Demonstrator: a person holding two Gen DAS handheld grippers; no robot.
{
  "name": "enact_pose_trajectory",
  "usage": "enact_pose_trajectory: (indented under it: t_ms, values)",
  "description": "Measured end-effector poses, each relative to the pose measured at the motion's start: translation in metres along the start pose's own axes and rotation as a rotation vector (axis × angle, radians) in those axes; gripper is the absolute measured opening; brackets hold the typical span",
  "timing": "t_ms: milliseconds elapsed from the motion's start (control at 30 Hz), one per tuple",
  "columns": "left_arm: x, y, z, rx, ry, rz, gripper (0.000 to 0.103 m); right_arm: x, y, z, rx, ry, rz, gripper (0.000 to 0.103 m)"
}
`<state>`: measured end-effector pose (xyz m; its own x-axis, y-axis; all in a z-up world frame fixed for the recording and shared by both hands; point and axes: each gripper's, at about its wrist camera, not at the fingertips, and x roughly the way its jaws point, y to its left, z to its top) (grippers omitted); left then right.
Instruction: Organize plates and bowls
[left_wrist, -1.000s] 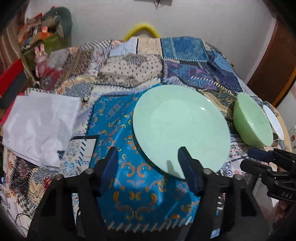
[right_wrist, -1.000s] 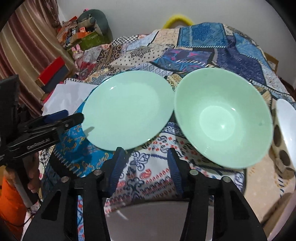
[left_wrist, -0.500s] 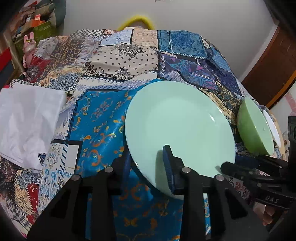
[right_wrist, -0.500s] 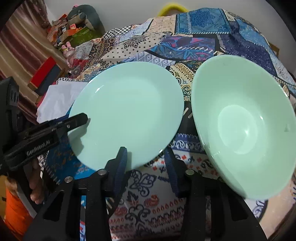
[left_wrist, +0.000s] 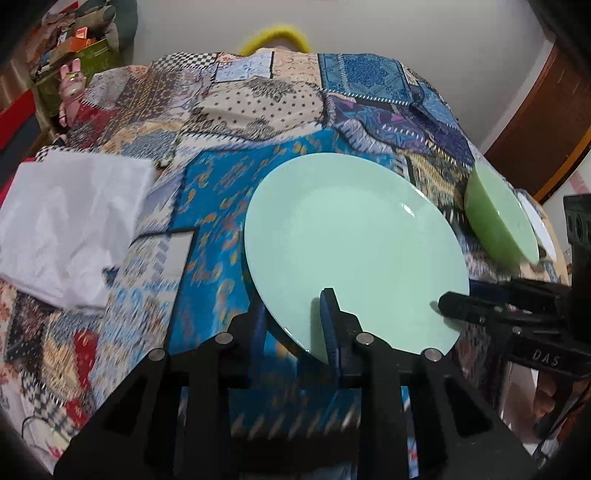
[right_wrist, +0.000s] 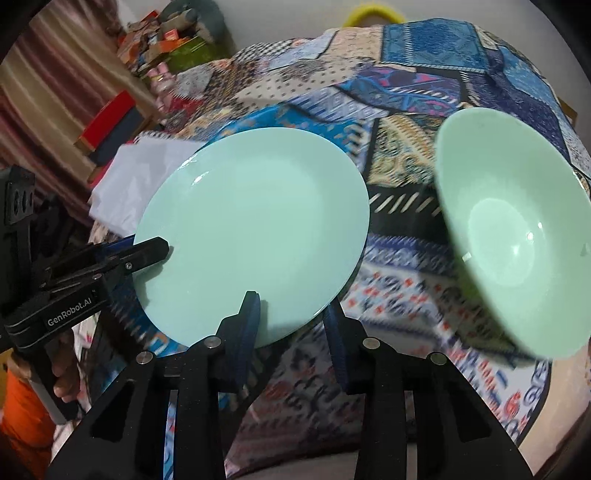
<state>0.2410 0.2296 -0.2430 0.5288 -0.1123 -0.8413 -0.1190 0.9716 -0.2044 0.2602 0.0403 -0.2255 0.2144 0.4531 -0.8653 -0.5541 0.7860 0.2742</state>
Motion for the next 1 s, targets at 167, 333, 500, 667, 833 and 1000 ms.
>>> enact_pose_trajectory:
  t_ms: [167, 333, 500, 667, 833, 1000]
  values:
    - [-0.023, 0.006, -0.033, -0.022, 0.02, -0.004, 0.028, -0.007, 0.016, -0.015, -0.067, 0.013, 0.012, 0.032]
    - [-0.034, 0.011, -0.053, -0.058, 0.029, -0.015, 0.028, -0.006, 0.025, -0.02, -0.105, 0.044, 0.023, 0.032]
    - [-0.036, 0.011, -0.056, -0.068, 0.024, -0.01, 0.028, 0.003, 0.02, -0.012, -0.105, 0.058, -0.016, 0.032]
    - [-0.031, 0.015, -0.052, -0.079, 0.028, -0.019, 0.028, 0.013, 0.003, 0.009, -0.06, 0.048, -0.04, 0.032]
    - [-0.025, 0.02, -0.045, -0.099, 0.019, -0.026, 0.028, 0.027, -0.004, 0.03, -0.044, 0.047, -0.041, 0.032]
    - [-0.018, 0.026, -0.035, -0.122, 0.013, -0.044, 0.028, 0.032, 0.004, 0.034, -0.068, 0.036, -0.036, 0.03]
